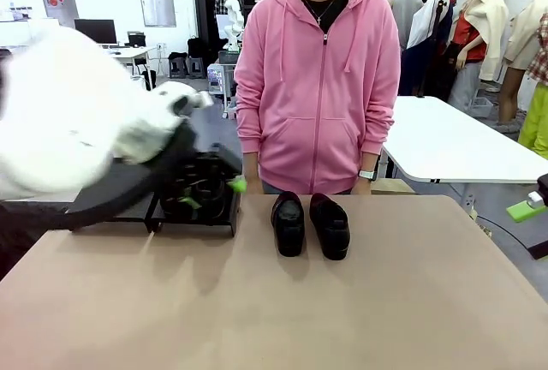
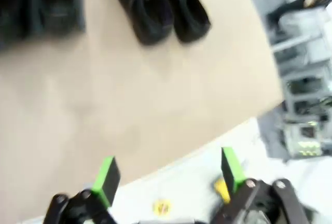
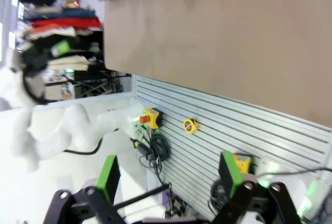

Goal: Organize the shoes by placing them on the stand.
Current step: Place the Shoe from the middle of the table onto the Shoes Stand.

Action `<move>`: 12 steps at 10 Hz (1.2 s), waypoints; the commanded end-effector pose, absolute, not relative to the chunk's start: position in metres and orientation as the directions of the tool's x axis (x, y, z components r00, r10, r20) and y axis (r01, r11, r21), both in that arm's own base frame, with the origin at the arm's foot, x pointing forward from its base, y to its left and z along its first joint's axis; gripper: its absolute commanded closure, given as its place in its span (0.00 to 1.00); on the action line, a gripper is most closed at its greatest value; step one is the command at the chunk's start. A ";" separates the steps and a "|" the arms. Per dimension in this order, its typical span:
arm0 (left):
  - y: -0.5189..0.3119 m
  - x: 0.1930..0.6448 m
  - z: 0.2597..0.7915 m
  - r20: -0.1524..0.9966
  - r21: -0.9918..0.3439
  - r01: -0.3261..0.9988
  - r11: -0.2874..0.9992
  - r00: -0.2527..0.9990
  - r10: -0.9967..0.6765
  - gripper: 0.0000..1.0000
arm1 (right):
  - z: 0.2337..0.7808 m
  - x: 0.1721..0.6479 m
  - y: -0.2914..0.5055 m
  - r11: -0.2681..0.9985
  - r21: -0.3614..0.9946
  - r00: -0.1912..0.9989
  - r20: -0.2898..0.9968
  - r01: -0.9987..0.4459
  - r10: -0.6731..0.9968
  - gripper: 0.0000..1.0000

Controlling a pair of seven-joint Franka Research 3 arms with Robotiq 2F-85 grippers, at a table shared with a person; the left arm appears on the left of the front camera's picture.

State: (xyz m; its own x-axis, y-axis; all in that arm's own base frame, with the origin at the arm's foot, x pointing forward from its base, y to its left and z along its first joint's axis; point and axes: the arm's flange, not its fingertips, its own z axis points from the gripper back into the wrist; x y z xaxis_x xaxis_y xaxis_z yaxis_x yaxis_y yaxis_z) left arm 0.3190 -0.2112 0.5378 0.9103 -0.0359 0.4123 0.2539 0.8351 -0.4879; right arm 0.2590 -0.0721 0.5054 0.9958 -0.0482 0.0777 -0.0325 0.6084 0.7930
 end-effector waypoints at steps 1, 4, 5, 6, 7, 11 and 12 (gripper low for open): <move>-0.096 0.295 0.569 0.298 -0.479 0.226 0.848 0.951 -0.086 0.00 | 0.509 0.259 -0.071 0.592 0.806 0.996 0.076 -0.028 -0.057 0.00; -0.036 0.290 0.554 0.322 -0.661 0.353 0.662 0.931 -0.174 0.00 | 0.509 0.259 -0.071 0.592 0.806 0.996 0.076 -0.028 -0.057 0.00; -0.022 0.290 0.541 0.374 -0.707 0.379 0.597 0.917 -0.138 0.00 | 0.509 0.259 -0.071 0.592 0.806 0.996 0.076 -0.028 -0.057 0.00; -0.013 0.294 0.526 0.419 -0.748 0.408 0.524 0.902 -0.106 0.00 | 0.509 0.259 -0.071 0.592 0.806 0.996 0.076 -0.028 -0.057 0.00; -0.010 0.303 0.510 0.432 -0.770 0.408 0.491 0.899 -0.069 0.00 | 0.509 0.259 -0.071 0.592 0.806 0.996 0.076 -0.028 -0.057 0.00; 0.001 0.294 0.536 0.405 -0.737 0.380 0.558 0.910 -0.085 0.00 | 0.509 0.259 -0.071 0.592 0.806 0.996 0.076 -0.028 -0.057 0.00; 0.001 0.294 0.536 0.405 -0.737 0.380 0.558 0.910 -0.085 0.00 | 0.509 0.259 -0.071 0.592 0.806 0.996 0.076 -0.028 -0.057 0.00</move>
State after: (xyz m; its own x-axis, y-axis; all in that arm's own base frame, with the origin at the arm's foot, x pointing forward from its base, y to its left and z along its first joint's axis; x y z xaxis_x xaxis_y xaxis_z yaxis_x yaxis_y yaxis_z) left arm 0.2986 -0.0001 0.5305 0.9071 -0.0850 0.4123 0.3868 0.5548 -0.7366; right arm 0.2589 -0.0722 0.5056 0.9958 -0.0484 0.0779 -0.0325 0.6085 0.7929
